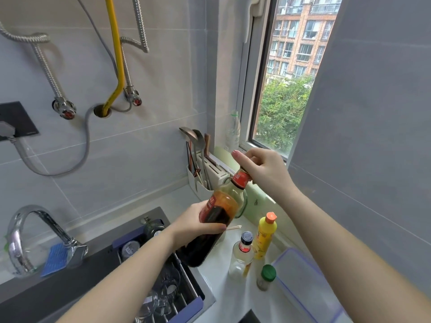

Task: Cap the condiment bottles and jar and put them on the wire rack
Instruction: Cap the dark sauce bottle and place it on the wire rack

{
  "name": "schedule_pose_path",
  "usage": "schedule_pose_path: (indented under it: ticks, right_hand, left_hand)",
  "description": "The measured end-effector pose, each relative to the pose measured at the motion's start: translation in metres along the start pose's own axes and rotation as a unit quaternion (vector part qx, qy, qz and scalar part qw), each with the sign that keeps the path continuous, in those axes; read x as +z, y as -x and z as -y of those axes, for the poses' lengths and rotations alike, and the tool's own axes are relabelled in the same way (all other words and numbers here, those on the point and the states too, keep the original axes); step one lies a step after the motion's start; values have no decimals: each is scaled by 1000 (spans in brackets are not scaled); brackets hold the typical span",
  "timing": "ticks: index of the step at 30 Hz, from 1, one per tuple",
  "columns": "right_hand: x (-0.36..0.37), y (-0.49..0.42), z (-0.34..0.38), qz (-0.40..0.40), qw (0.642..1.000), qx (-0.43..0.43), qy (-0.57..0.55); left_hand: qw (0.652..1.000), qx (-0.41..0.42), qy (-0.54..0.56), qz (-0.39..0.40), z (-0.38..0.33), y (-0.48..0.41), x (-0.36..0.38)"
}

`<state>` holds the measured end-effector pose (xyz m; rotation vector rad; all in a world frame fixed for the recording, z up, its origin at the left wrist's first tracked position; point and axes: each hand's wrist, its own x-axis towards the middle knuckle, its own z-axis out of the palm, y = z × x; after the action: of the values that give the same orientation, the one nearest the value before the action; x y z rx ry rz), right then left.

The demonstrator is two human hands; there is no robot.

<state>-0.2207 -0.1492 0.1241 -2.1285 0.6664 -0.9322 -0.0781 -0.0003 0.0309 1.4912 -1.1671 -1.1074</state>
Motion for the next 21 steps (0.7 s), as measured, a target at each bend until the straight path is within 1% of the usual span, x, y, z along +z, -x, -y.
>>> schedule_pose_path:
  ticks: [2, 4, 5, 7, 9, 10, 12, 14, 18, 21]
  right_hand:
    - [-8, 0, 0, 19, 999, -28, -24]
    - [-14, -2, -2, 34, 996, -56, -56]
    - [-16, -2, -3, 38, 994, -69, -75]
    - [-17, -2, -3, 41, 990, -92, -95]
    - [-17, -1, -4, 33, 990, -111, -76]
    - [-17, 0, -4, 28, 990, -123, -64]
    - [-16, 2, -5, 25, 988, -143, -50]
    - [-17, 3, -5, 29, 986, -160, -33]
    - [-18, 3, -9, 38, 980, -192, 25]
    - [-17, 2, -12, 27, 978, -199, 52]
  left_hand:
    - [995, -35, 52, 80, -5, -1, -2]
    - [979, -76, 100, 160, -8, -4, -1]
    - [966, -96, 134, 200, -8, -5, -1]
    - [927, -120, 214, 282, -7, -5, 0]
    - [891, -127, 270, 343, -5, -5, 2]
    - [879, -124, 285, 362, -5, -5, 3]
    - [863, -115, 299, 390, -6, -6, 5]
    - [856, -107, 303, 405, -6, -7, 6]
    - [854, -88, 305, 413, -4, -8, 4]
    - [861, -94, 298, 401, -4, -6, 1]
